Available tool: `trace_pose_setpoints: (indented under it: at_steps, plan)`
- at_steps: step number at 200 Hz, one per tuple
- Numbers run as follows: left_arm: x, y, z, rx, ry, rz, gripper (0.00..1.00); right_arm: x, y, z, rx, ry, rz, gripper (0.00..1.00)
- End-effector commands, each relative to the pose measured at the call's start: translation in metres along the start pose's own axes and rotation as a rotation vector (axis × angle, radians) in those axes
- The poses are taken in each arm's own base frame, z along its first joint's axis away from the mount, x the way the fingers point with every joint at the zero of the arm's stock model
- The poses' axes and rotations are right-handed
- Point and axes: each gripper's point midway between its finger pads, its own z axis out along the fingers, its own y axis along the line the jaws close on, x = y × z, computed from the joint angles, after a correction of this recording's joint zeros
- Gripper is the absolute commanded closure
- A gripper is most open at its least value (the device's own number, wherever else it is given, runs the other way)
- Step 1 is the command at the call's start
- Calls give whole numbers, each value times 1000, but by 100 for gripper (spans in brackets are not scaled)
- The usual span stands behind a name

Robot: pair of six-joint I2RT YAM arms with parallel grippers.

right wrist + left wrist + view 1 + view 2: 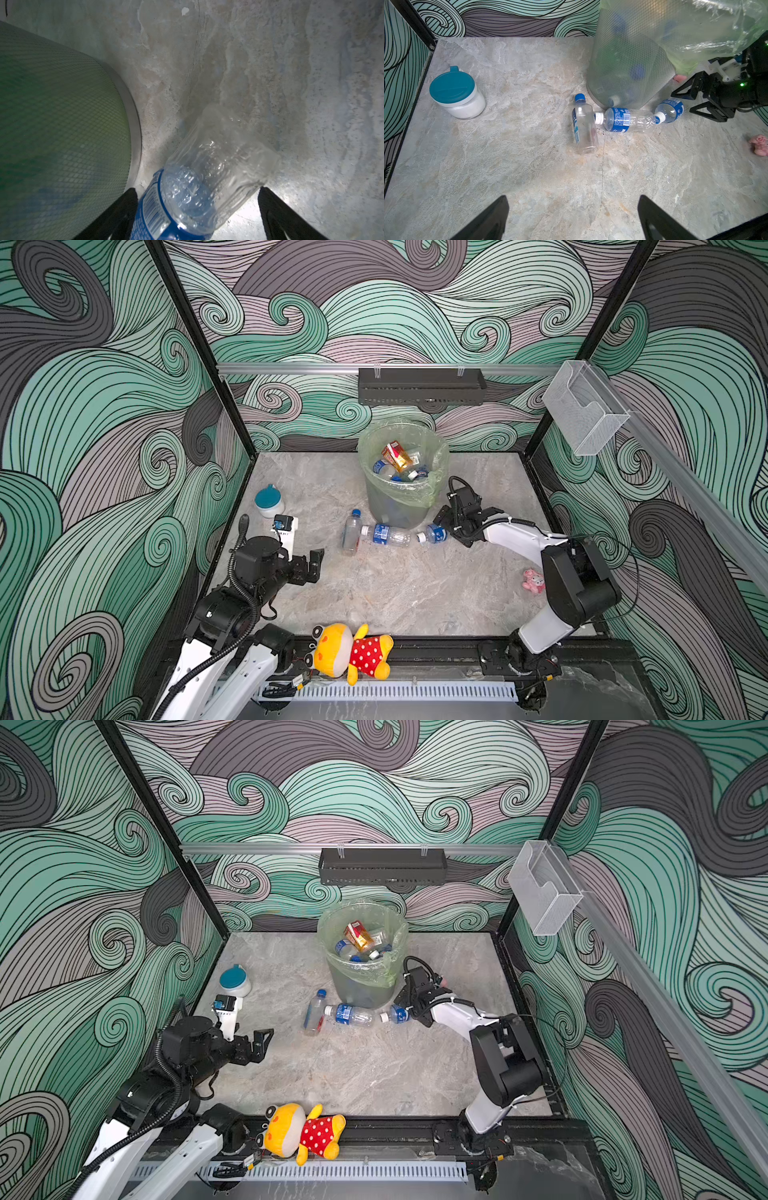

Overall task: Throw the plastic bottles in the bin
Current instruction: 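Lower the right gripper onto the blue-label water bottle beside the bin and close, then lift the water bottle with the right gripper over the bin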

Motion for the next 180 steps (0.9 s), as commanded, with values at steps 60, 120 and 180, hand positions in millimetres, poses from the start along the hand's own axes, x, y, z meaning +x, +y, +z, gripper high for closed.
trace_pose_setpoints:
  at_steps: [60,120,180]
  plan:
    - [-7,-1,-5,4,-24,-2,1,-4,-14,27,105,-16,-60,17]
    - [-7,-1,-2,3,-6,5,1,3,-29,30,154,8,-141,28]
    - [-8,-2,-2,5,-3,12,1,0,-34,15,181,10,-278,41]
